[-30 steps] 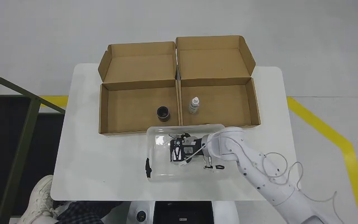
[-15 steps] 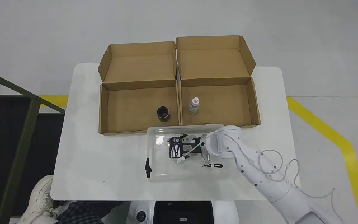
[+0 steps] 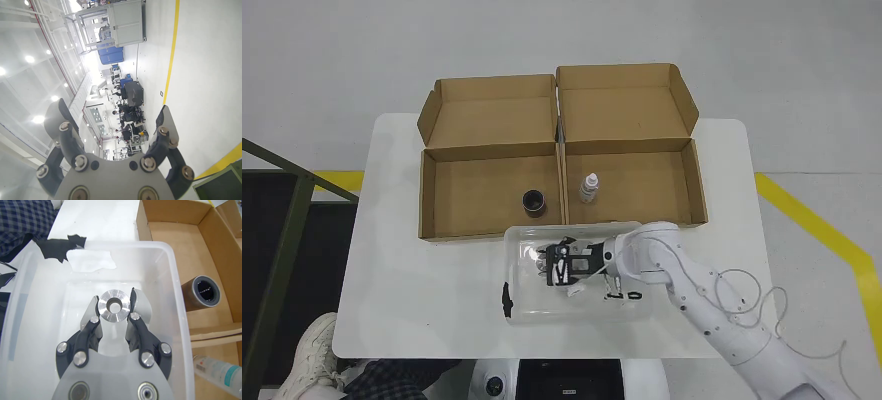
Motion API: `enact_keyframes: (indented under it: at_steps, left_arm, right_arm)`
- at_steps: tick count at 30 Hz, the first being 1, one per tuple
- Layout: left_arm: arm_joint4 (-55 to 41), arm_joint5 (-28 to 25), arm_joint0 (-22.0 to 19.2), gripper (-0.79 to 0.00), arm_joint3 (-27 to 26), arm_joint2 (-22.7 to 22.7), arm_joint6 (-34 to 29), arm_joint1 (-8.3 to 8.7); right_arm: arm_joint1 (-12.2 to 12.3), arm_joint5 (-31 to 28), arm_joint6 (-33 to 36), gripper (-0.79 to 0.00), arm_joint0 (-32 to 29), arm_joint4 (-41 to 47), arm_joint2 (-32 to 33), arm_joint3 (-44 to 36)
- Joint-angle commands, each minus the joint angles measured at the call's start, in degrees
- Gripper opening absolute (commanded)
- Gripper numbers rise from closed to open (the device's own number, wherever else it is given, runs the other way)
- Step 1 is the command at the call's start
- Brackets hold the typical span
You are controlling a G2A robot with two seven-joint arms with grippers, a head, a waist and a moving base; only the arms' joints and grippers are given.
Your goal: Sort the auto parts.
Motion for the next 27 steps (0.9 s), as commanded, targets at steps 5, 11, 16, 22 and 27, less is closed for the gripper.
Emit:
enact_keyframes:
  at_steps: [5, 11, 16, 22, 27]
  left_arm:
    - [0.0, 0.0, 0.0, 0.0, 0.0, 0.0, 0.0, 0.0]
    - [0.0, 0.0, 0.0, 0.0, 0.0, 0.0, 0.0, 0.0]
    - [0.0, 0.0, 0.0, 0.0, 0.0, 0.0, 0.0, 0.0]
    - [0.0, 0.0, 0.0, 0.0, 0.0, 0.0, 0.0, 0.0]
    - [0.0, 0.0, 0.0, 0.0, 0.0, 0.0, 0.0, 0.0]
  right_arm:
    - [0.9, -1.0, -0.5, -0.785, -1.1, 3.3, 3.7, -3.4]
    - [1.8, -1.2, -1.2, -0.785, -2.5, 6.0, 7.8, -7.5]
    - [2.7, -0.6, -2.0, -0.785, -3.8, 7.8, 12.1, -11.0]
    - [3.5, 0.0, -3.1, -0.785, -5.2, 10.0, 17.0, -13.9]
    - [4.1, 0.4, -4.3, -0.785, -6.1, 11.5, 20.1, -15.2]
